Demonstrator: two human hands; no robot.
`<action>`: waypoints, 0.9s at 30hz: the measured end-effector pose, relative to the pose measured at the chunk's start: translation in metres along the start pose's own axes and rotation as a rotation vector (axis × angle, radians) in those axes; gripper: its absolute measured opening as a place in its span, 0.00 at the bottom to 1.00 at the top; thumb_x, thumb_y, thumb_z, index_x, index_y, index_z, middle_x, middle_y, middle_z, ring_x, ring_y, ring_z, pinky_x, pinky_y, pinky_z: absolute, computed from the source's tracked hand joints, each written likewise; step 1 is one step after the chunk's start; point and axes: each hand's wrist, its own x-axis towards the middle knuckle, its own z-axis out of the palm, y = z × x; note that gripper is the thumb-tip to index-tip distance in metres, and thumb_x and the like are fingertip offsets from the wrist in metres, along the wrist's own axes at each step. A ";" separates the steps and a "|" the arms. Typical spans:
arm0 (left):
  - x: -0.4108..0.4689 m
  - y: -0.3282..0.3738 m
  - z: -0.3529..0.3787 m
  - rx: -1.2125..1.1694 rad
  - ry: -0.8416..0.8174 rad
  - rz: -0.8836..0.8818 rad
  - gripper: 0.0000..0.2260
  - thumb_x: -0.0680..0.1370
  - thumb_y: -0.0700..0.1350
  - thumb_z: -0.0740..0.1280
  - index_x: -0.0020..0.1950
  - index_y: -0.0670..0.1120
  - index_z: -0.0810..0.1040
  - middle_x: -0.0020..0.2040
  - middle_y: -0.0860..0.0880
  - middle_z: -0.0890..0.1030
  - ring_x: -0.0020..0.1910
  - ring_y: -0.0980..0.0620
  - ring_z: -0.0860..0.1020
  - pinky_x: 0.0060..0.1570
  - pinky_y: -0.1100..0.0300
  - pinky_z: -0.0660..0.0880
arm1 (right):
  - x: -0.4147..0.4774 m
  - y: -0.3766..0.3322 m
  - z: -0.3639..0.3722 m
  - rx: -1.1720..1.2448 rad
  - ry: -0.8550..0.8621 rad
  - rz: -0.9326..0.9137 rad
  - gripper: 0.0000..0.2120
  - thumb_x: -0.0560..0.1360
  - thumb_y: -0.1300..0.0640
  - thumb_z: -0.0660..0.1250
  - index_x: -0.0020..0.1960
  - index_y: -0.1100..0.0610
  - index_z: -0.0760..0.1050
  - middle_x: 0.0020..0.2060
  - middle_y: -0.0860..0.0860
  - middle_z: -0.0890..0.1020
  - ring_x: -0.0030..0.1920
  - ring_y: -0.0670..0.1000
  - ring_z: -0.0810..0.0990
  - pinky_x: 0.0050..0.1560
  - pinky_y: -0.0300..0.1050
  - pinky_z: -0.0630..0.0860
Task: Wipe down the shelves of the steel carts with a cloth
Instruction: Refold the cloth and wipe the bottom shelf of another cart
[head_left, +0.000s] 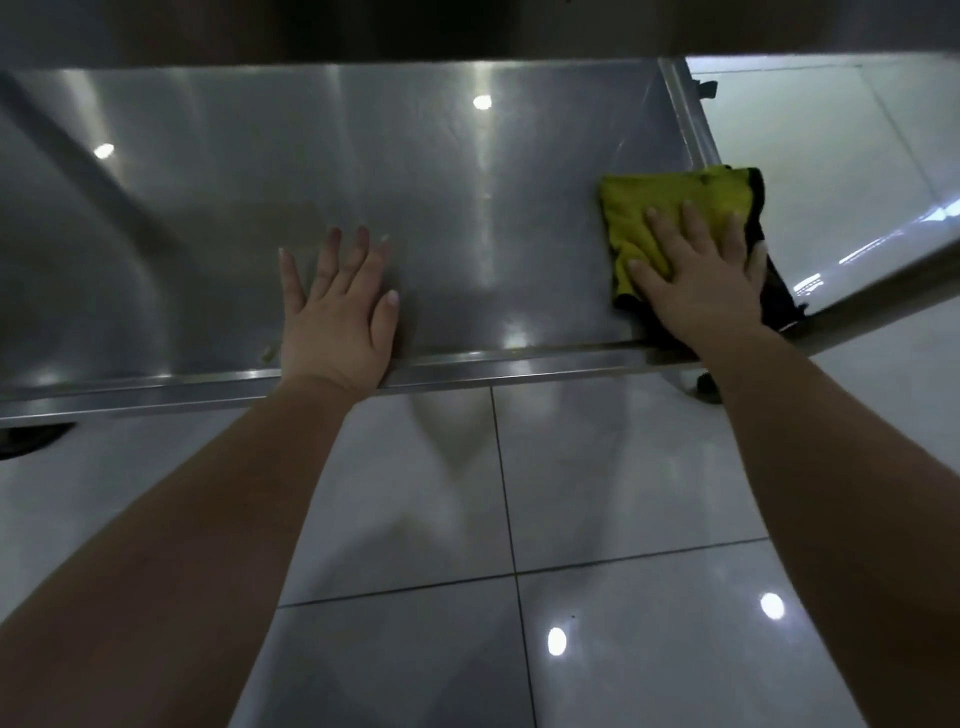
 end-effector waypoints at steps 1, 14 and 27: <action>0.000 0.000 0.000 -0.001 -0.010 -0.003 0.29 0.79 0.56 0.44 0.78 0.48 0.59 0.78 0.48 0.59 0.79 0.47 0.51 0.74 0.40 0.38 | -0.006 0.002 0.000 -0.011 -0.004 0.044 0.30 0.77 0.32 0.50 0.77 0.34 0.48 0.79 0.43 0.49 0.78 0.61 0.42 0.74 0.65 0.39; -0.004 -0.004 0.001 -0.002 -0.025 -0.003 0.29 0.79 0.56 0.44 0.79 0.48 0.58 0.78 0.49 0.60 0.79 0.47 0.51 0.74 0.40 0.38 | -0.076 -0.142 0.019 0.001 -0.190 -0.329 0.33 0.76 0.32 0.54 0.76 0.33 0.43 0.78 0.40 0.42 0.77 0.58 0.36 0.73 0.66 0.36; -0.005 -0.003 0.002 -0.008 -0.046 -0.035 0.27 0.79 0.54 0.46 0.79 0.49 0.57 0.79 0.48 0.59 0.79 0.46 0.51 0.74 0.39 0.39 | -0.054 -0.085 0.012 -0.072 -0.090 0.091 0.34 0.76 0.33 0.50 0.78 0.38 0.41 0.79 0.49 0.42 0.76 0.68 0.40 0.72 0.70 0.39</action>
